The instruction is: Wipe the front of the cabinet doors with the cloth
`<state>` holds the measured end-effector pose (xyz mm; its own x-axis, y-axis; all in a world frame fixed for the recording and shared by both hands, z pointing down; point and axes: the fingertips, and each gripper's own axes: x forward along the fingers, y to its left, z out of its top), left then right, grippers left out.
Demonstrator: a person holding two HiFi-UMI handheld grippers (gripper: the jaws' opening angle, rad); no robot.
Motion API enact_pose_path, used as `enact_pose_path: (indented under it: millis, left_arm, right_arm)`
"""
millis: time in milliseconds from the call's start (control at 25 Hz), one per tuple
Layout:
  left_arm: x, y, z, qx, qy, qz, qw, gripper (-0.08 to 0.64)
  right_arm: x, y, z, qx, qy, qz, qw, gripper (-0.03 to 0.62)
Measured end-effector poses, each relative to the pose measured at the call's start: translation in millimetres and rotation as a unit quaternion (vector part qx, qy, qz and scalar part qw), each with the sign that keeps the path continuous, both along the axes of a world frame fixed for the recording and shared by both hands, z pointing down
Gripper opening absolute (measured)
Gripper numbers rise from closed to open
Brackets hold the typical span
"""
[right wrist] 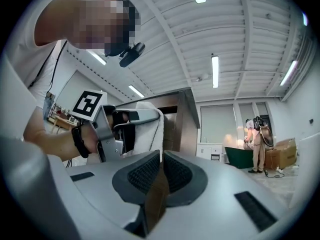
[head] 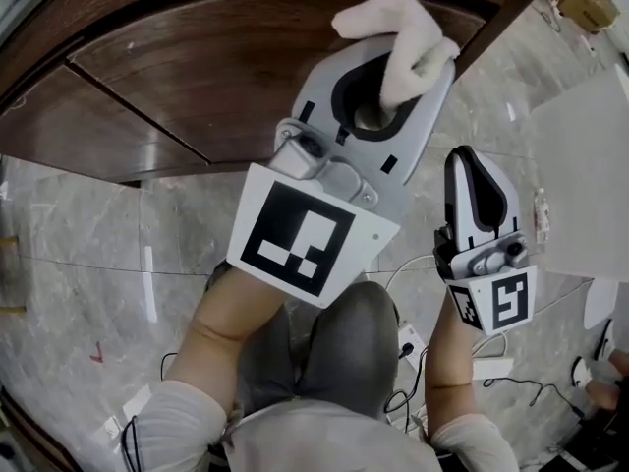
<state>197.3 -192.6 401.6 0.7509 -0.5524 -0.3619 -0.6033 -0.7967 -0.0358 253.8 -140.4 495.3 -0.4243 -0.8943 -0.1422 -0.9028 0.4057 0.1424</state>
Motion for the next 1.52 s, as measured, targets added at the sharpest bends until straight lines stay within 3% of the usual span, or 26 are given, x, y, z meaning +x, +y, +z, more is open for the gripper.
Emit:
enact_pose_path:
  millis: [280, 360, 480, 640, 720, 880, 1160, 1320, 1520]
  left_arm:
    - [28, 2, 1, -0.016, 0.027, 0.042, 0.9986, 0.062]
    - [29, 4, -3, -0.028, 0.052, 0.067, 0.9960, 0.063]
    - [12, 8, -11, -0.059, 0.105, 0.110, 0.9866, 0.063]
    - [-36, 10, -2, -0.092, 0.147, 0.120, 0.9775, 0.063]
    - [-65, 11, 5, -0.099, 0.151, 0.104, 0.9781, 0.062]
    - [-126, 12, 9, -0.076, 0.132, 0.038, 0.9876, 0.062]
    - [-221, 16, 15, -0.059, 0.117, -0.050, 0.9901, 0.063]
    - [-269, 14, 22, -0.061, 0.105, -0.105, 0.9870, 0.061]
    - [-313, 11, 28, -0.045, 0.057, -0.185, 0.9800, 0.063]
  right_arm:
    - [25, 7, 11, -0.016, 0.001, 0.026, 1.000, 0.046]
    - [23, 8, 11, -0.016, 0.004, 0.026, 1.000, 0.046]
    - [14, 10, 8, -0.012, 0.008, 0.016, 1.000, 0.046]
    - [-17, 4, 6, -0.009, 0.017, -0.021, 1.000, 0.046]
    - [-44, 1, 7, -0.007, 0.024, -0.047, 0.999, 0.046]
    - [-97, -3, 8, -0.003, 0.027, -0.095, 0.995, 0.046]
    - [-160, -6, 17, -0.003, 0.025, -0.136, 0.990, 0.046]
    - [-183, -6, 14, 0.004, 0.018, -0.148, 0.989, 0.046]
    - [-196, -6, 18, 0.006, 0.016, -0.152, 0.988, 0.046]
